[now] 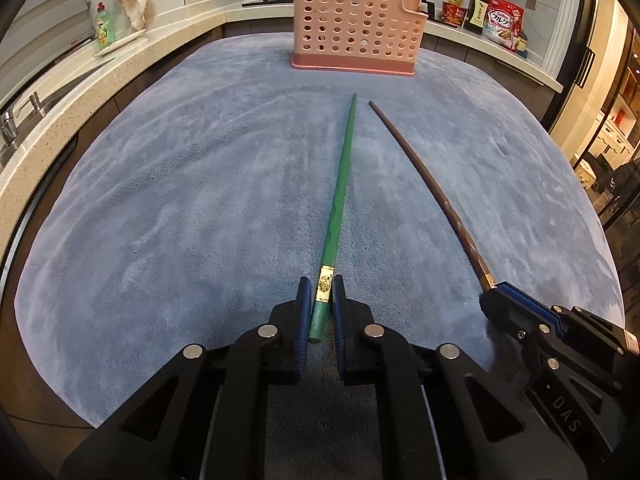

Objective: Organize utensils
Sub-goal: 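Grasp the green chopstick with the left tool while the right tool grasps the brown chopstick, then lift both held chopsticks over the pink holder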

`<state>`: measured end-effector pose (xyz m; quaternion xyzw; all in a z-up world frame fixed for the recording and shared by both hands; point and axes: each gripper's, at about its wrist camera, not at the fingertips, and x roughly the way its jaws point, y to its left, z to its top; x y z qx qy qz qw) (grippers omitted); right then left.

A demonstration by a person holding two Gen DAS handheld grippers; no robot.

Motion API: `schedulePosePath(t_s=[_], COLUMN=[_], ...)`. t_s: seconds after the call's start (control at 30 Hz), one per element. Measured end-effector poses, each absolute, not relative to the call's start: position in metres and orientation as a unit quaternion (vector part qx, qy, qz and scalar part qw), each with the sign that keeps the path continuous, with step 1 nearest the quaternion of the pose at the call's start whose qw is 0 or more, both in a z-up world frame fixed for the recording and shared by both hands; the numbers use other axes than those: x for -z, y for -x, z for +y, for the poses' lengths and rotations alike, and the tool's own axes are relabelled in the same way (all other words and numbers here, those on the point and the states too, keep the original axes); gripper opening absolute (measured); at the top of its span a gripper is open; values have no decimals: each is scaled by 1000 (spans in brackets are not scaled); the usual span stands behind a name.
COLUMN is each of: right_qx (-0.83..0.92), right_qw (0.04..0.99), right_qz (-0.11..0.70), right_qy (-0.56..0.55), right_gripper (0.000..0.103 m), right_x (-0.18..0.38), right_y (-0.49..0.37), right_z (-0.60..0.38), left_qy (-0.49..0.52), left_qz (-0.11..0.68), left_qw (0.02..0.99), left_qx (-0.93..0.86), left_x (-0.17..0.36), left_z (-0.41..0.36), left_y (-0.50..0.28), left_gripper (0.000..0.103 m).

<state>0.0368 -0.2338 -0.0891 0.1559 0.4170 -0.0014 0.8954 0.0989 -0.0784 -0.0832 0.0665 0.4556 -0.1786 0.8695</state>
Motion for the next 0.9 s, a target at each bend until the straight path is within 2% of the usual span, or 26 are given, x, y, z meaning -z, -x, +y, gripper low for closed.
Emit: schedulePosePath(t_s=[0.4, 0.9], right_qx=[-1, -10], right_qw=[899, 927], right_qz=[408, 337], right_qy=[-160, -166], right_gripper=[7, 7], right_x=[77, 7], right_y=[-30, -27], right_z=[-236, -248], left_qy=[-49, -17], left_qz=[461, 412], left_qw=[864, 886], left_qx=[194, 213], left_x=[71, 7], left_z=[-72, -63], left_y=[-93, -93], left_gripper=[8, 7])
